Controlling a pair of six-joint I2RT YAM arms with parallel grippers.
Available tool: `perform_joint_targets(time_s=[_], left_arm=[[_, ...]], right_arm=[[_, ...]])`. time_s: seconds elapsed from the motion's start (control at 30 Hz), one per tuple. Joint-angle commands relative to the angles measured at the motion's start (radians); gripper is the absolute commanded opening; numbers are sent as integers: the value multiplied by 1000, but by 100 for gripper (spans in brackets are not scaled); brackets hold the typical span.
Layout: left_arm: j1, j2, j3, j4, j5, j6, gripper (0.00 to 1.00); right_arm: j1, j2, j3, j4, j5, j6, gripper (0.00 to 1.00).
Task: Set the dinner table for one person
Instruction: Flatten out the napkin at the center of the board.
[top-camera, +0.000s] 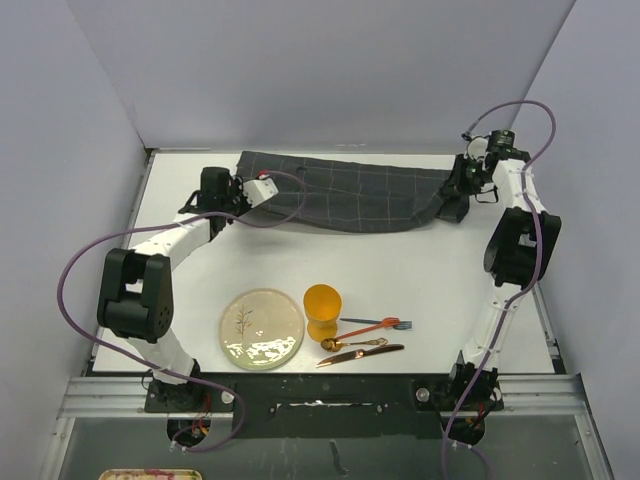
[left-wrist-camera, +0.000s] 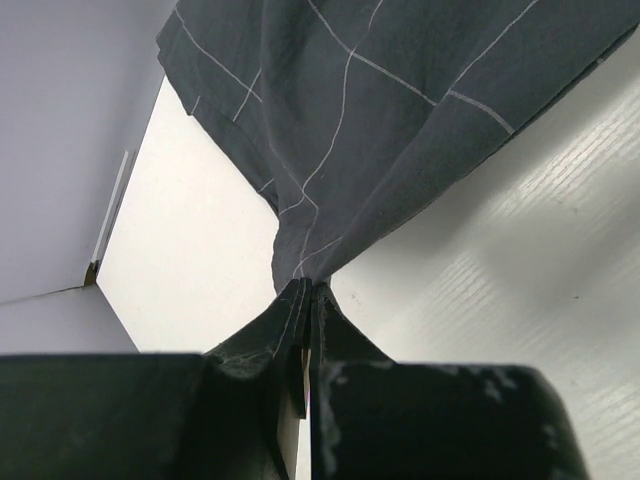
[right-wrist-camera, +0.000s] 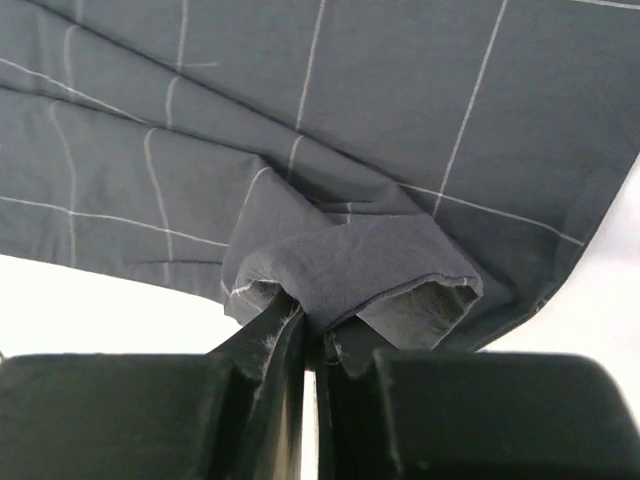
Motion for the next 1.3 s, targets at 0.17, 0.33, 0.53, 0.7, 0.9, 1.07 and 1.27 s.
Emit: perform_joint_targets(time_s=[0.17, 0.33, 0.53, 0.7, 0.9, 1.07, 1.27], left_arm=[[30, 49, 47, 70, 5, -18, 0], [36, 55, 31, 77, 7, -17, 0], [44, 63, 16, 83, 5, -10, 0], [51, 62, 3, 87, 2, -2, 0], [57, 57, -23, 97, 1, 8, 0], [71, 55, -39, 110, 1, 24, 0], [75, 63, -41, 121, 5, 37, 0]], right_arm=[[74, -39, -17, 187, 252, 0, 9], [104, -88, -98, 322, 321, 9, 23], [117, -139, -186, 498, 252, -10, 31], [150, -130, -167, 558, 275, -86, 31], [179, -166, -193, 588, 260, -183, 31], [190, -235, -246, 530, 279, -290, 31], [197, -371, -381, 544, 347, -475, 29]])
